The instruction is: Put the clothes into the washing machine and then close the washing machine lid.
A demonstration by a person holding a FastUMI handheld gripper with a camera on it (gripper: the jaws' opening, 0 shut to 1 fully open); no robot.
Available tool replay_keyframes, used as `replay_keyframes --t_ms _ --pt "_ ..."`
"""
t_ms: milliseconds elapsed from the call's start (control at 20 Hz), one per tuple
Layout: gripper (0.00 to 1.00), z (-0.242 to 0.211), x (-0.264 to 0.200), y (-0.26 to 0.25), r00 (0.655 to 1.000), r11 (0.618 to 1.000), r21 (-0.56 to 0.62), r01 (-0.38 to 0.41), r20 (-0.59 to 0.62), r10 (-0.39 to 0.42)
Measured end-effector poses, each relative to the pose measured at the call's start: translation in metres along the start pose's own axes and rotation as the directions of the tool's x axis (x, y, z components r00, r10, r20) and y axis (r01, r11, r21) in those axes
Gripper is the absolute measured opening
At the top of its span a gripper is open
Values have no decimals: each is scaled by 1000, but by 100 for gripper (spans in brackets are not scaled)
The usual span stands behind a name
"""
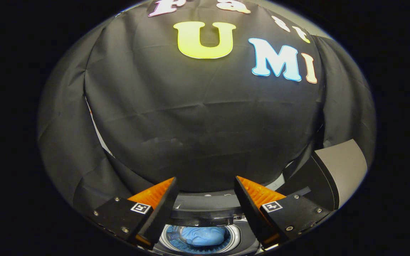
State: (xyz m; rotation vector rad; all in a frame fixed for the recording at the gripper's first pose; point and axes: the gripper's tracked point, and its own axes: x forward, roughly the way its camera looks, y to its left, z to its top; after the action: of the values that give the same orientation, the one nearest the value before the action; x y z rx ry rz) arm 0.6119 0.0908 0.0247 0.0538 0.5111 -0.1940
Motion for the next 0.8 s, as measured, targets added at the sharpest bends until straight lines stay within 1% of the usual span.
replay_keyframes --t_ms 200,800 --pt "97 -9 -11 1 999 1000 -1 -3 36 3" --pt "97 -35 -39 1 996 1000 -5 1 88 -1"
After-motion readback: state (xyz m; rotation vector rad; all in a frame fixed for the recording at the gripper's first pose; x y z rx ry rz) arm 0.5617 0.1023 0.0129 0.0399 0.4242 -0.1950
